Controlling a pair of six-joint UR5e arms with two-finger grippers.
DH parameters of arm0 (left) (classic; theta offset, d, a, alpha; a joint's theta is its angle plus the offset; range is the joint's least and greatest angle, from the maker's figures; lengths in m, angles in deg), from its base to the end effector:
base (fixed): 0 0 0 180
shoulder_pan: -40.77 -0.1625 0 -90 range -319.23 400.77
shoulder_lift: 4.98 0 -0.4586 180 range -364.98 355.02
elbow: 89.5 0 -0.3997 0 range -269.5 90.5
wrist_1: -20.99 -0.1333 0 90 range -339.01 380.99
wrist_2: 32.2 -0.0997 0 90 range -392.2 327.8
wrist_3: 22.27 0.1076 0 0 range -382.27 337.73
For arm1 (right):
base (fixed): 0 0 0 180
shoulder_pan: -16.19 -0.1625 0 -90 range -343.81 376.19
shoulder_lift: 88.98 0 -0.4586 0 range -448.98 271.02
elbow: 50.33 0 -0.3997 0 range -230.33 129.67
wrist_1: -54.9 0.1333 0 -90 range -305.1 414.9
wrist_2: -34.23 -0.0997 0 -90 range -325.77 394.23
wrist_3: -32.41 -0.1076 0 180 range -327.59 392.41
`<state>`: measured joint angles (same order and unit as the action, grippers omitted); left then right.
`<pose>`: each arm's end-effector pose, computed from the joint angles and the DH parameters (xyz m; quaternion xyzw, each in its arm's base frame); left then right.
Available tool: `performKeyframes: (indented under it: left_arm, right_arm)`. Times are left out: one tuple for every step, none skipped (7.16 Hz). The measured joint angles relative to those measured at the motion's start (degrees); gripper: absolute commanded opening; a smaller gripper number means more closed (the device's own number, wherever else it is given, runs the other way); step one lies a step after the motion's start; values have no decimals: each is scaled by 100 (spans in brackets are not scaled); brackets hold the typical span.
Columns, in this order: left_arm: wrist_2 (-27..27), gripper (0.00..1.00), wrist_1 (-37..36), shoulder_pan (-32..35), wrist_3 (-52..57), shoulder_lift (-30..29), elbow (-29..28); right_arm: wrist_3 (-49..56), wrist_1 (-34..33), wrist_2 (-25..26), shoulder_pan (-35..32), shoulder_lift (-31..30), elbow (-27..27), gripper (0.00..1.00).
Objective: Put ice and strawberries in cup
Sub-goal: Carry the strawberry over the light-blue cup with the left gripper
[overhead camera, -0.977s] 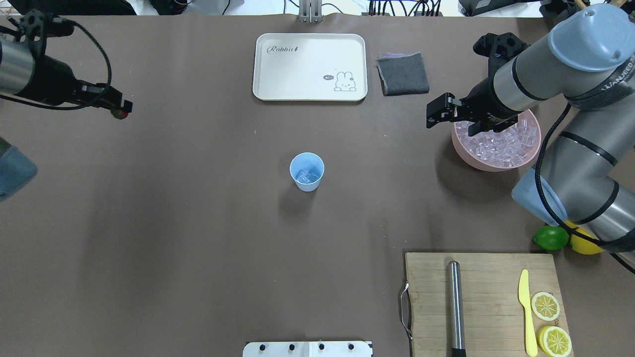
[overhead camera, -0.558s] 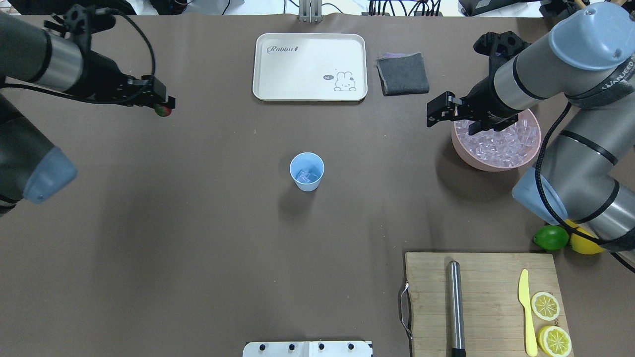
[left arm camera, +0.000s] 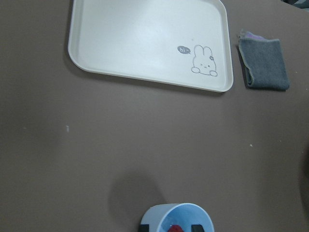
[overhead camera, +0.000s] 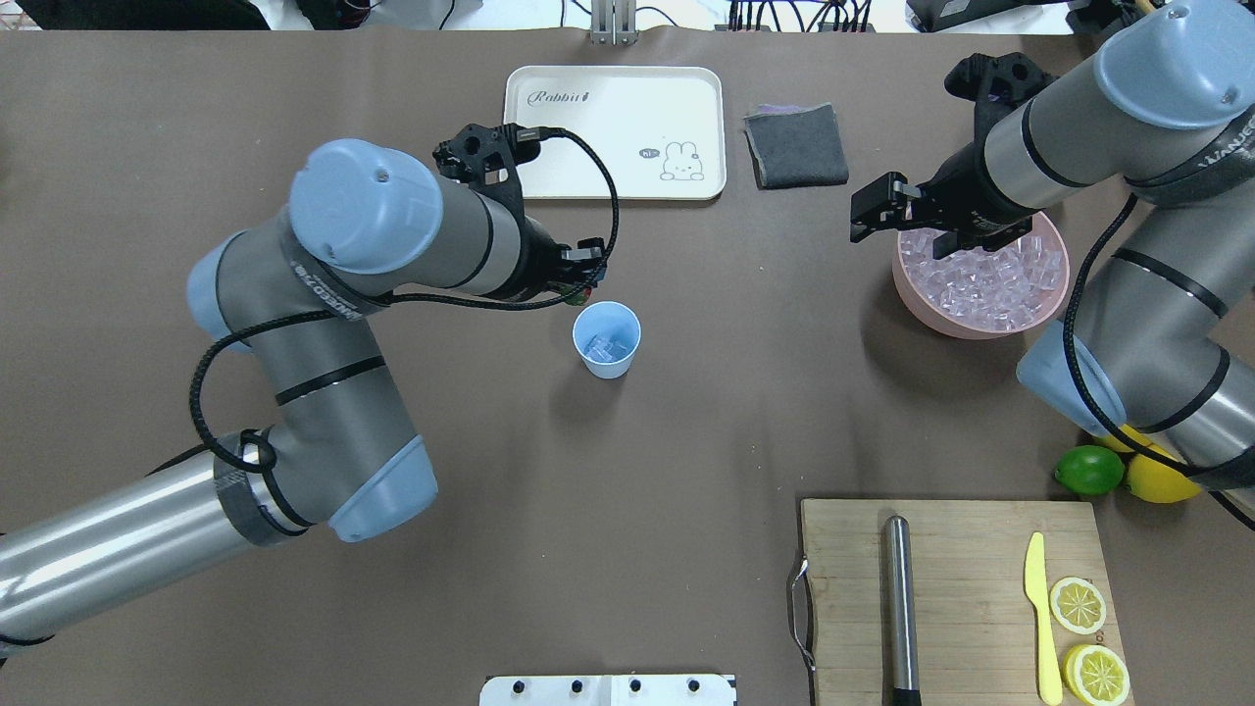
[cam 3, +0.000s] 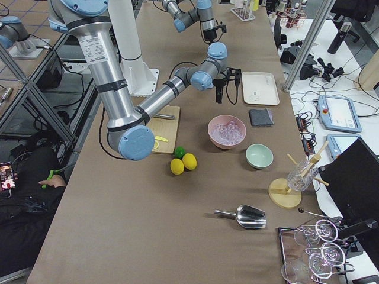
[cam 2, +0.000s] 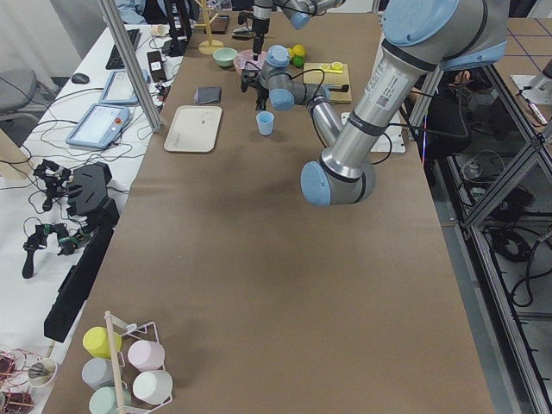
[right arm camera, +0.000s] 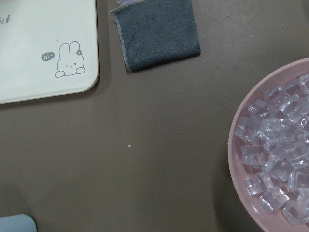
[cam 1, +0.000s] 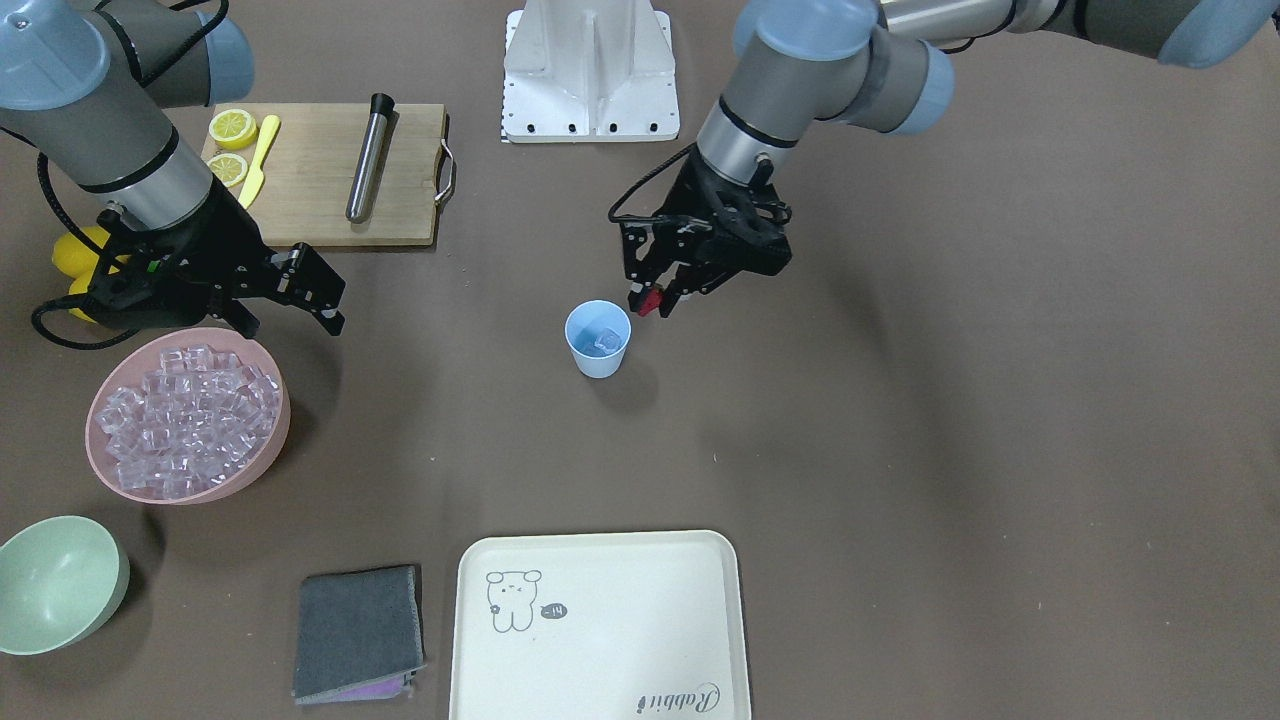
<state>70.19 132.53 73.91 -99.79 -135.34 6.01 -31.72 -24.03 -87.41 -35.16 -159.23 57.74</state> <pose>0.5348 -0.4808 0.1734 0.1311 0.5433 -0.0894 0.8244 -0.3180 -0.5207 0.3341 0.0545 -0.4660 0.0831 0.8792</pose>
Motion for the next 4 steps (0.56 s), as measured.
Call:
performKeyframes:
  left_arm:
    - [-114, 0, 3, -77, -22, -118, -204]
    - [-247, 0, 22, -141, -25, -196, -346]
    - [-404, 0, 69, -230, -26, -244, -454]
    - [-485, 0, 107, -292, -23, -257, -512]
  right_arm:
    - [-6, 0, 2, -3, -2, 1, 99]
    - [-10, 0, 8, -5, -9, -1, 99]
    - [-10, 0, 14, -5, -12, -6, 99]
    - [-11, 0, 15, -6, -14, -10, 99]
